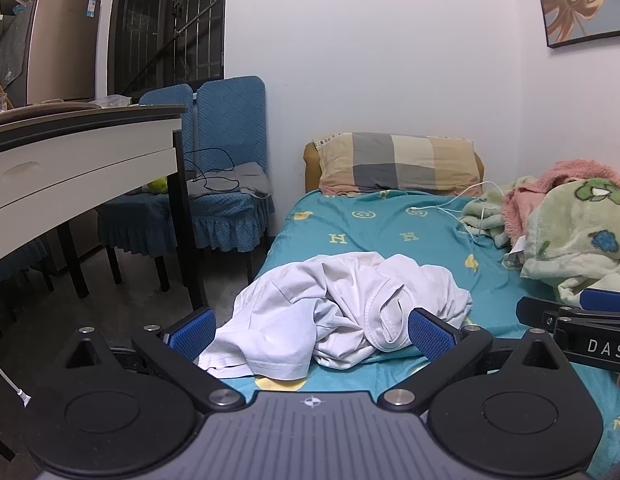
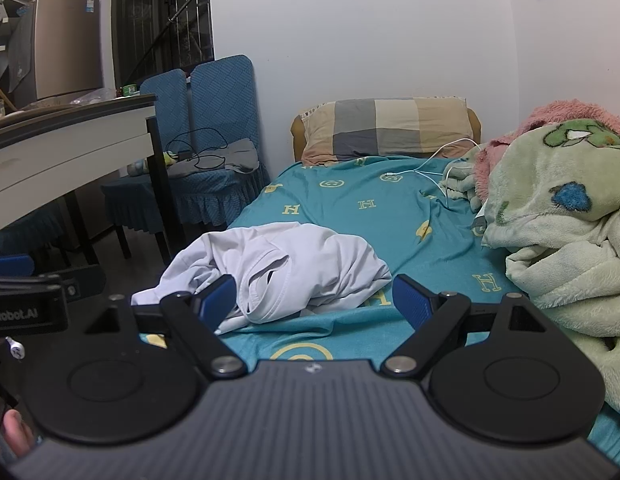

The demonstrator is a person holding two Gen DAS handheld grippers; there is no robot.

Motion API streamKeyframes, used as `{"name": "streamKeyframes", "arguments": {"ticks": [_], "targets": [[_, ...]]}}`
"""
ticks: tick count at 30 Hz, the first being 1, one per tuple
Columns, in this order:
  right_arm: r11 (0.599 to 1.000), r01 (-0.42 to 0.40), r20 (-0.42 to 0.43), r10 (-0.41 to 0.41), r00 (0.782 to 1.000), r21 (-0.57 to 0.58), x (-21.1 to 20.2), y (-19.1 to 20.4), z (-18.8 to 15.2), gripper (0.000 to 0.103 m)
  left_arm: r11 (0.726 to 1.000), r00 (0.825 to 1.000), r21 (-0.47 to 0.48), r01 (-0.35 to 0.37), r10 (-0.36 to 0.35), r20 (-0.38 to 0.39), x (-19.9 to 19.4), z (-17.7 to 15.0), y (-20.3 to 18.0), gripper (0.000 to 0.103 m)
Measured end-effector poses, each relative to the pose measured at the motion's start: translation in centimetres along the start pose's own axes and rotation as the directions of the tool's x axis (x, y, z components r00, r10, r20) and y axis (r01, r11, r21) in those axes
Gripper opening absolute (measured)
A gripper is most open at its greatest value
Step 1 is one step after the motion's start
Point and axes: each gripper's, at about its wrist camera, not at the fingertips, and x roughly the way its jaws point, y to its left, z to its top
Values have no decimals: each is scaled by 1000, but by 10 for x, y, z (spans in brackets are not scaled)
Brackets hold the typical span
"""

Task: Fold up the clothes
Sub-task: 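Move both grippers toward the crumpled white shirt on the bed, then close the left gripper on the white shirt's hem edge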

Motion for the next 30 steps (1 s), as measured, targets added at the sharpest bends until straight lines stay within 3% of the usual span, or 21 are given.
{"name": "streamKeyframes", "arguments": {"ticks": [10,14,22,26,30], "targets": [[1000,2,2,-2,1000,6,0,-1,0,87,1000,999,-4,31,-31,-12,4,-3,0,103],[1000,15,2,-15,1000,11,0,-1,1,87,996,1000,90,22,-22,-2,17,-1,-11,102],[998,44,-29,-42,999,45,4,-11,-1,87,949,991,296,112,-85,-100,112,19,-50,92],[996,38,-41,-35,999,78,8,-18,-1,87,945,977,289,155,-103,-188,176,20,-63,83],[996,63,-47,-61,997,59,21,-21,-4,87,940,977,300,161,-109,-183,221,12,-69,81]]}}
